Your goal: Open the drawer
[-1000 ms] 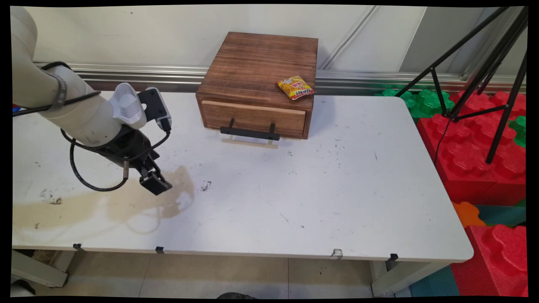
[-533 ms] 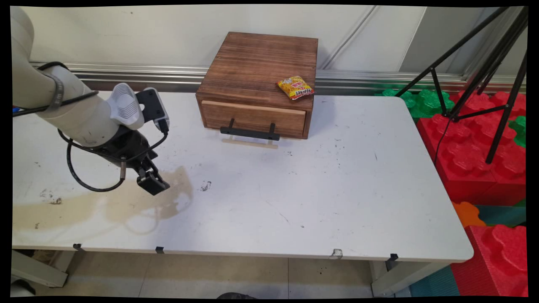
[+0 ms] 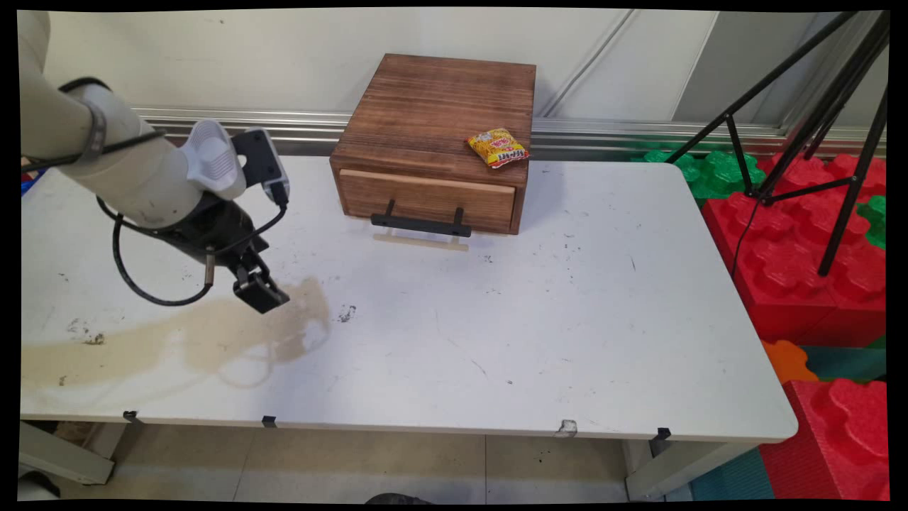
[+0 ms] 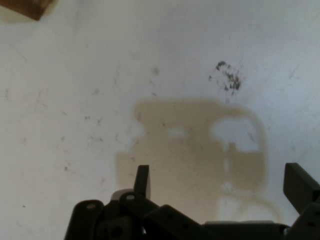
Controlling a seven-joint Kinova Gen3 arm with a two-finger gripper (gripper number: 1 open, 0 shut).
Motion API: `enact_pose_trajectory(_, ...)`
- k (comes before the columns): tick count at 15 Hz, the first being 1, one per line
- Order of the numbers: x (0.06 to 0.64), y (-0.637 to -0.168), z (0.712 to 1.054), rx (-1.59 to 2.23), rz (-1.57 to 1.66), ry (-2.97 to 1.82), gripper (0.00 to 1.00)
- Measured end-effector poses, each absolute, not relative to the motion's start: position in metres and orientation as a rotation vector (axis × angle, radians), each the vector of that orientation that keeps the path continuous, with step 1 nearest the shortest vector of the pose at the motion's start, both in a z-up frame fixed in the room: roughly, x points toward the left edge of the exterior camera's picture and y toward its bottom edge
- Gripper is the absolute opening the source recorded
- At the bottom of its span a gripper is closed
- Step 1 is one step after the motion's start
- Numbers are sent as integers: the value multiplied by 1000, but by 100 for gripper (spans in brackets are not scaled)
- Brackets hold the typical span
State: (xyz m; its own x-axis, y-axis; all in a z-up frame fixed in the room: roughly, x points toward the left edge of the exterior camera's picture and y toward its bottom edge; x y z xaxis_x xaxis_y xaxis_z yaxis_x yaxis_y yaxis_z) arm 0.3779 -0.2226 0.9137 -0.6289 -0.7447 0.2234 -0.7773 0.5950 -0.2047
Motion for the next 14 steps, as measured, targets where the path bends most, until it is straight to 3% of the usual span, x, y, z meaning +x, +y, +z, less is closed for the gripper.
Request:
enact_pose_trajectory(8,361,-251,948,1301,512,-2674,100)
enact_pose_trajectory(14,339,-290,953,1217,560,-2676,100)
